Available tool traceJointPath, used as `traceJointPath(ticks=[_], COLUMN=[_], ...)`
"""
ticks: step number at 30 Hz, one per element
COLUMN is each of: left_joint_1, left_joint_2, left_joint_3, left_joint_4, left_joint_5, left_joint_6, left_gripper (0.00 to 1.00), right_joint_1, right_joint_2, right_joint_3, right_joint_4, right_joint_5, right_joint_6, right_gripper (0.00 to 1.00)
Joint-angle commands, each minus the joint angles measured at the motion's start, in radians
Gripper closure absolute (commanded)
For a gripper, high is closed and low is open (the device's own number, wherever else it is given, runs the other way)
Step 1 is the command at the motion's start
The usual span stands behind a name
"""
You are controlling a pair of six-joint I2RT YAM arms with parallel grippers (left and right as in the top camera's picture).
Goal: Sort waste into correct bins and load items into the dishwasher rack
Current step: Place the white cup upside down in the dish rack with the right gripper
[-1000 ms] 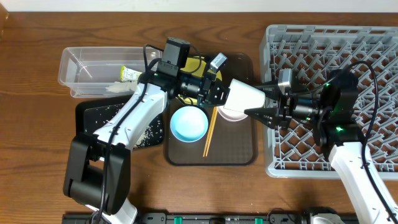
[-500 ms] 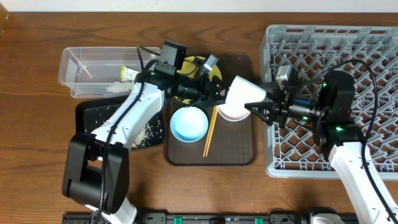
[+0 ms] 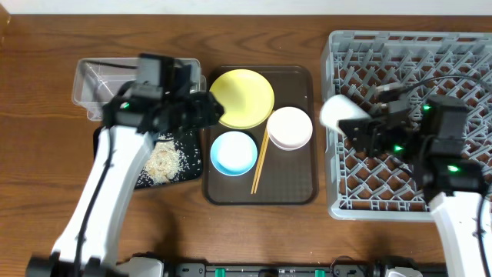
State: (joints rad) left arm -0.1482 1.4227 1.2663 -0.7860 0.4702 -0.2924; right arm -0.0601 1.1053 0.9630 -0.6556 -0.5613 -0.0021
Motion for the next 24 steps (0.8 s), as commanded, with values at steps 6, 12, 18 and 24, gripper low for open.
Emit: traceJointPath(ticks=[6,12,18,24], left_joint_1=[0.019,0.019,0.019,0.019], left_joint_2=[-0.09,-0.089,-0.089,-0.089], left_joint_3=[0.006,0.006,0.006,0.006], left_joint_4=[-0.043,-0.044,-0.051,-0.051], left_joint_5=[-0.169,-0.169,-0.169,-0.169], left_joint_6=[0.027,0.026,0.026,0.026], left_gripper=[0.4,0.4,0.4,0.4], right_joint_1=[-0.027,-0.045,-0.111,-0.138], right_joint_2=[0.014,0.125,0.261,0.348], right_joint_3=[0.257,0.34,0.34,0.34], right_joint_4=[-0.381,-0.526,-0.562,-0.528], right_joint_5=[0.547,0.668,0.669,0.625], right_joint_6=[0.006,0.032,0.062,0.061], right_gripper=[0.99,0.99,0.99,0.99])
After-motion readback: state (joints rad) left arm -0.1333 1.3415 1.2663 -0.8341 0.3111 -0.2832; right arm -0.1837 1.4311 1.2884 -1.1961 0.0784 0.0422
